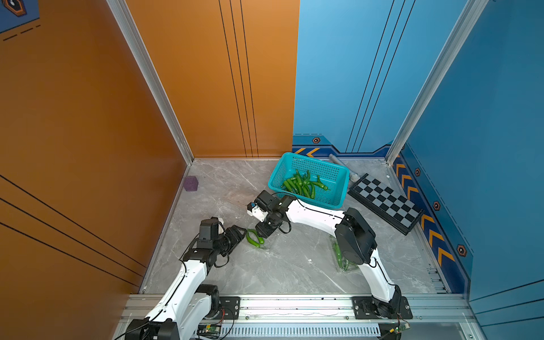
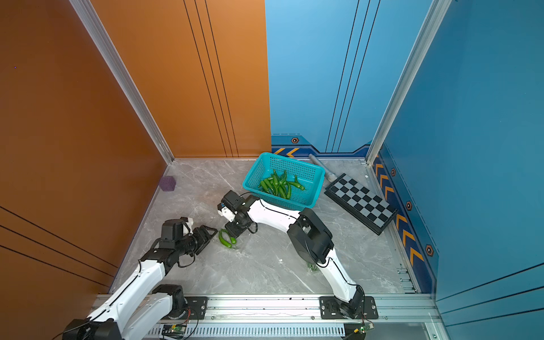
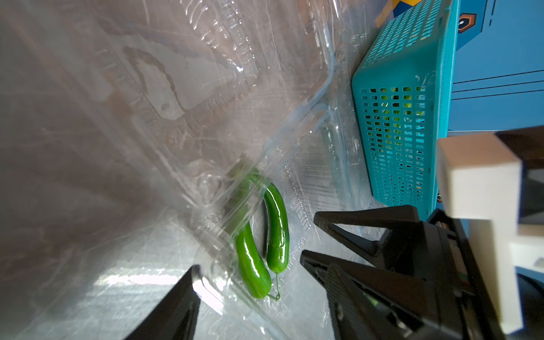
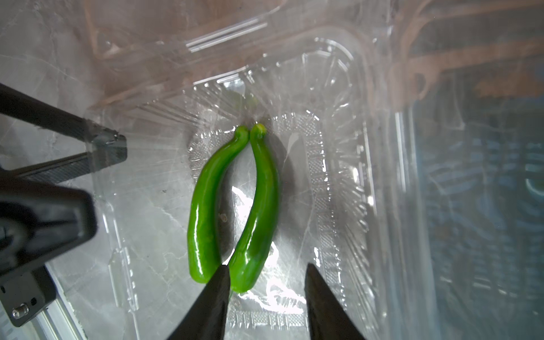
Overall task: Take small green peppers out of containers
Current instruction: Pick up the green pepper from the packing box.
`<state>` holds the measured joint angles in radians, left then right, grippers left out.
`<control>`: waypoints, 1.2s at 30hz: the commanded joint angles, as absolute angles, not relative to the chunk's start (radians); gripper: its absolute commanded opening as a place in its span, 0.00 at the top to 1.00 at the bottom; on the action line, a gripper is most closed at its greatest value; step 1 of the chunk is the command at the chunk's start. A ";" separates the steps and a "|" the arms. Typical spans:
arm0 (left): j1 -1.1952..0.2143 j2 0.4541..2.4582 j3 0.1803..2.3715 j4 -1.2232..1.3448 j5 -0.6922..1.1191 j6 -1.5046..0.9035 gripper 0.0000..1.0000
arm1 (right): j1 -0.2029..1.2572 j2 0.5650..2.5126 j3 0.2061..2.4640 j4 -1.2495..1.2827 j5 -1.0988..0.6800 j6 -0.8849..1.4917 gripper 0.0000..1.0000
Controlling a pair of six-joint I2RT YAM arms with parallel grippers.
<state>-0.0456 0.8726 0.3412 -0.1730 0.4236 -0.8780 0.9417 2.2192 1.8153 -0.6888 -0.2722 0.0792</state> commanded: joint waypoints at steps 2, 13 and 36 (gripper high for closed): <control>-0.032 0.860 0.324 -0.155 0.451 -0.854 0.31 | 0.957 2.252 1.852 -0.707 -0.279 0.099 0.56; -0.032 0.848 0.320 -0.149 0.457 -0.859 0.31 | 0.969 2.299 1.883 -0.713 -0.251 0.106 0.59; -0.031 0.863 0.304 -0.150 0.476 -0.848 0.31 | 0.976 2.266 1.910 -0.733 -0.207 0.096 0.84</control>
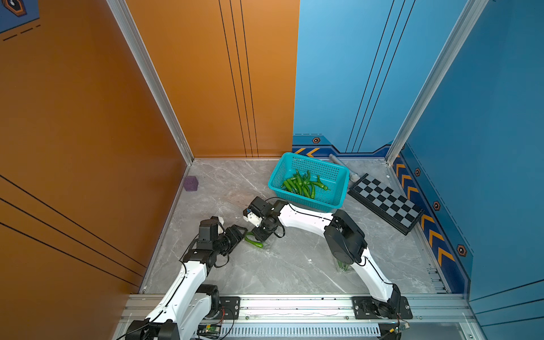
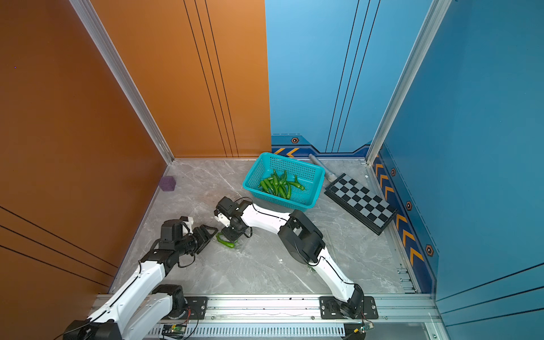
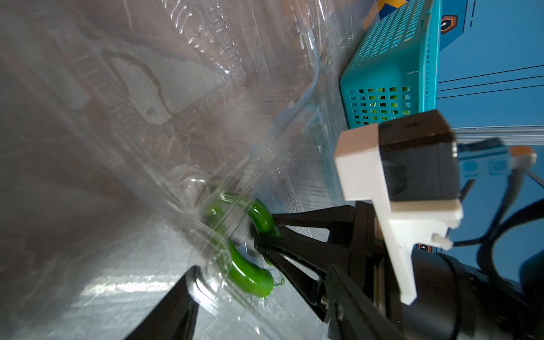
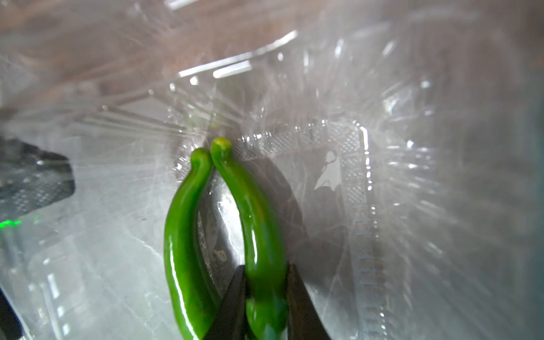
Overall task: Take small green peppers out of containers
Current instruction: Pick up the green pepper from the packing box.
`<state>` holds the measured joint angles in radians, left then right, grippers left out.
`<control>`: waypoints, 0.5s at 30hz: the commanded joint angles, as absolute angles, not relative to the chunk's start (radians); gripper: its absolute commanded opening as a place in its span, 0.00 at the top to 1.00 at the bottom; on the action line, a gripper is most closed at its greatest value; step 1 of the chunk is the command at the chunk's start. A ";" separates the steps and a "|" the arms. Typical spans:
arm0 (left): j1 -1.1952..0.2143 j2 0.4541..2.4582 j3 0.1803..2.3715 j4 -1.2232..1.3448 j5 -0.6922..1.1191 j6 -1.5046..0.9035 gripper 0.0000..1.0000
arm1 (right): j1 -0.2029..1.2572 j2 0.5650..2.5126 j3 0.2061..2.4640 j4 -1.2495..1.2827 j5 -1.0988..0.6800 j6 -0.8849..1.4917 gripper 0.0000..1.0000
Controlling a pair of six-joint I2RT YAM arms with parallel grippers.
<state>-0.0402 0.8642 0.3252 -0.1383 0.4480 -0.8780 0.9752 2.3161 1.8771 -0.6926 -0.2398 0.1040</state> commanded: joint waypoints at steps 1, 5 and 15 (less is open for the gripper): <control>-0.031 0.860 0.302 -0.152 0.479 -0.848 0.31 | 0.972 2.252 1.912 -0.735 -0.202 0.094 0.84; -0.029 0.849 0.304 -0.174 0.486 -0.838 0.31 | 0.961 2.199 1.925 -0.750 -0.194 0.090 0.84; -0.026 0.791 0.309 -0.253 0.505 -0.824 0.30 | 0.913 2.044 1.935 -0.775 -0.140 0.078 0.85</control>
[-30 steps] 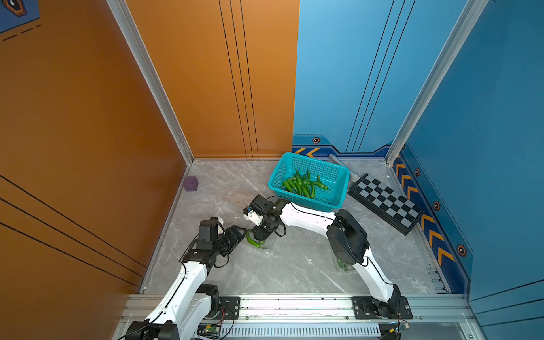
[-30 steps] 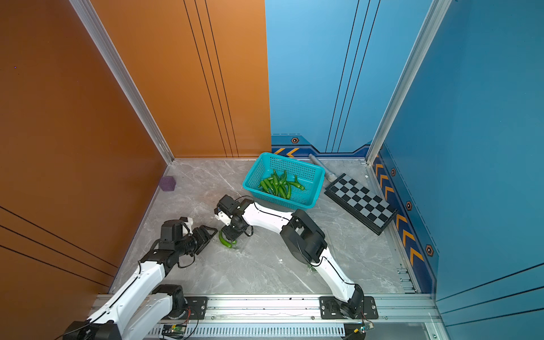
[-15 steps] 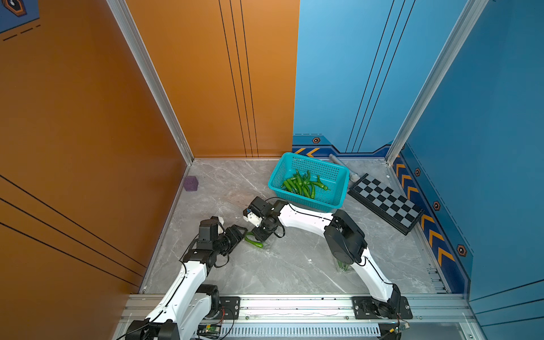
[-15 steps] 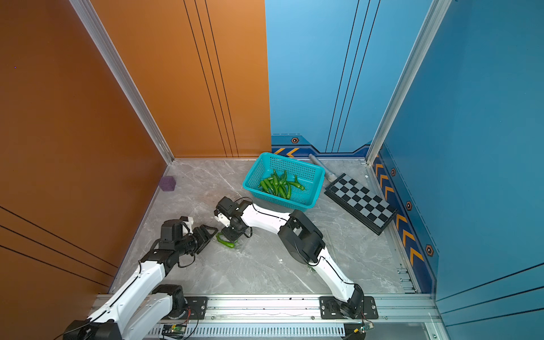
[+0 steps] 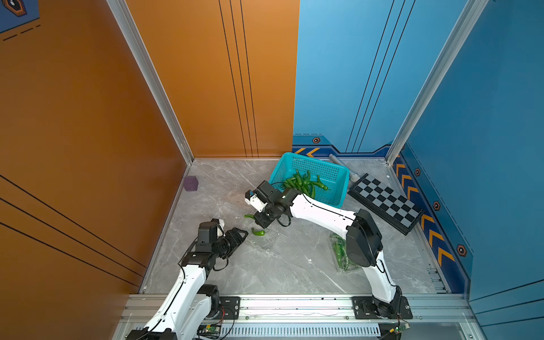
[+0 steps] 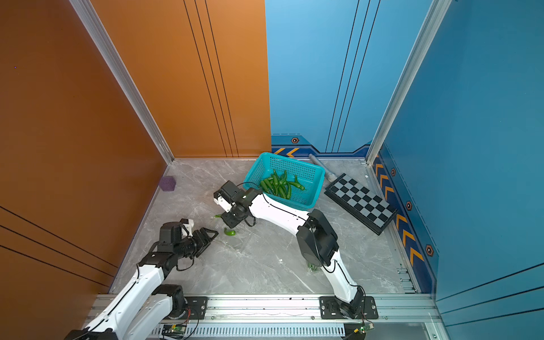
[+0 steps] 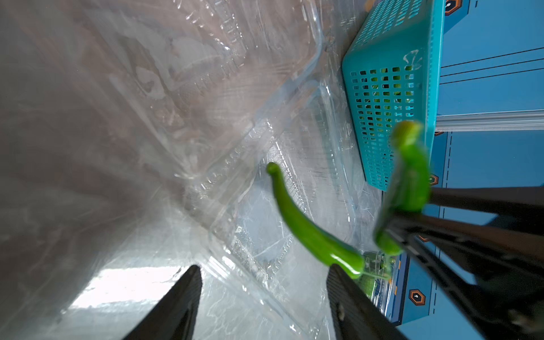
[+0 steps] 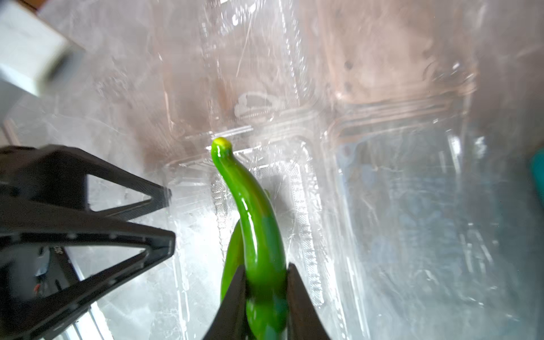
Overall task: Take small green peppers out of containers
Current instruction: Pick up the green pepper from the packing box, then place the green pepper in the basket, then move the packing box to the center of the board.
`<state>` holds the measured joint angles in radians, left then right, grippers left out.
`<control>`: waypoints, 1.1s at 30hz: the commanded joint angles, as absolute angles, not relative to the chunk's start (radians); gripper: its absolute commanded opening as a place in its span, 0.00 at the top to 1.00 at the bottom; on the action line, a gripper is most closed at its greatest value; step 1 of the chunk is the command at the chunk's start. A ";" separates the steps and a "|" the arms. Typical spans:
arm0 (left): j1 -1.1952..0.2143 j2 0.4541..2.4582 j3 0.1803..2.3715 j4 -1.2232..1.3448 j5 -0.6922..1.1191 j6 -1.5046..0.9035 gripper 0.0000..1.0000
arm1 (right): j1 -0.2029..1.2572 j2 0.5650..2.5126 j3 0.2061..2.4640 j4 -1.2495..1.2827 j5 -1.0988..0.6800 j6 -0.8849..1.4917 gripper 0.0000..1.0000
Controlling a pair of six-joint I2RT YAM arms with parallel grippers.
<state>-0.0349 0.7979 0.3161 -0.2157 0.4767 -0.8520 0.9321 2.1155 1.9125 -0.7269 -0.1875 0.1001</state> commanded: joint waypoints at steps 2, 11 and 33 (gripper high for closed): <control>-0.028 0.803 0.314 -0.253 0.510 -0.819 0.30 | 0.890 2.010 1.937 -0.775 -0.117 0.067 0.84; -0.065 0.870 0.342 -0.253 0.521 -0.804 0.29 | 0.666 1.967 2.032 -0.777 -0.084 0.040 0.83; -0.300 1.243 0.537 -0.124 0.431 -0.822 0.29 | 0.364 2.379 2.328 -0.759 -0.214 0.092 0.79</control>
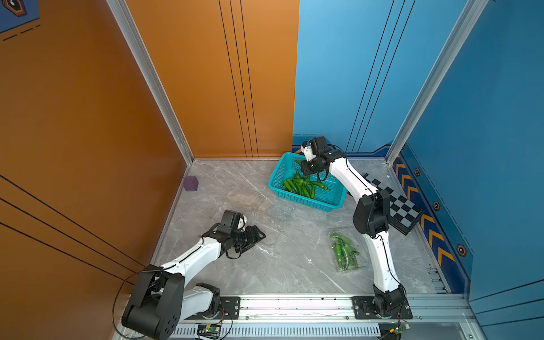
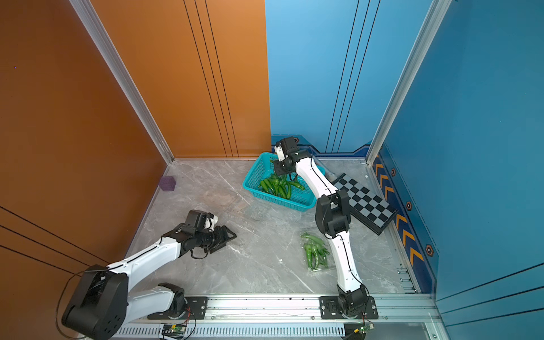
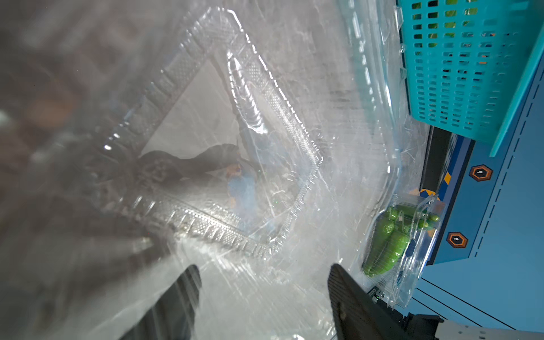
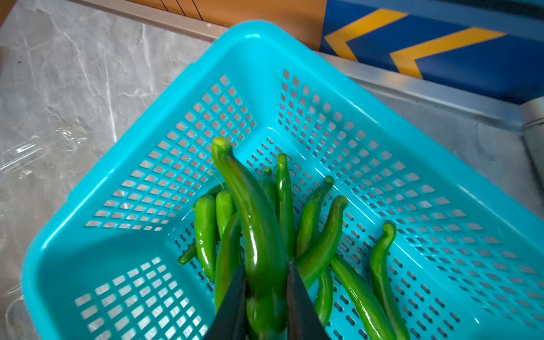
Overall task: Take small green peppers out of containers
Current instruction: Move the packing box to the center of the board.
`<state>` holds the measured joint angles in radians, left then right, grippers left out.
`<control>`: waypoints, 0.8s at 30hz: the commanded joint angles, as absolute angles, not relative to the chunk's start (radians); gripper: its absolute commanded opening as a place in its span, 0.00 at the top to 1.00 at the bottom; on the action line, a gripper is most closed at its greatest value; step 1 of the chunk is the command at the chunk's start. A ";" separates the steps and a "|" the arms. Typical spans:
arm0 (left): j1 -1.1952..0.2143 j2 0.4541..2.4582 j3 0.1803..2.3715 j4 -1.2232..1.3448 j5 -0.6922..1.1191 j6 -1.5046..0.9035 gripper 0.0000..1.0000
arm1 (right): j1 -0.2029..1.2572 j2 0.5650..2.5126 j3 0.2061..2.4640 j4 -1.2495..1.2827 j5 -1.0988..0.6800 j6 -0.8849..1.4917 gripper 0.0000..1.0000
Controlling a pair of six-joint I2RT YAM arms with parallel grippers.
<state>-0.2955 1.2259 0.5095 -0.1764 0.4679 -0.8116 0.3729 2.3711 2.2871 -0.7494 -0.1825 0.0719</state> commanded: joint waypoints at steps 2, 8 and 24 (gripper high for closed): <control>-0.299 1.269 0.540 -0.082 0.429 -0.830 0.29 | 0.355 2.396 2.330 -0.759 -0.230 0.100 0.76; -0.297 1.371 0.609 -0.057 0.432 -0.821 0.30 | 0.345 2.414 2.312 -0.761 -0.243 0.107 0.70; -0.298 1.292 0.640 -0.158 0.410 -0.802 0.30 | 0.352 2.003 1.920 -0.724 -0.179 0.139 0.45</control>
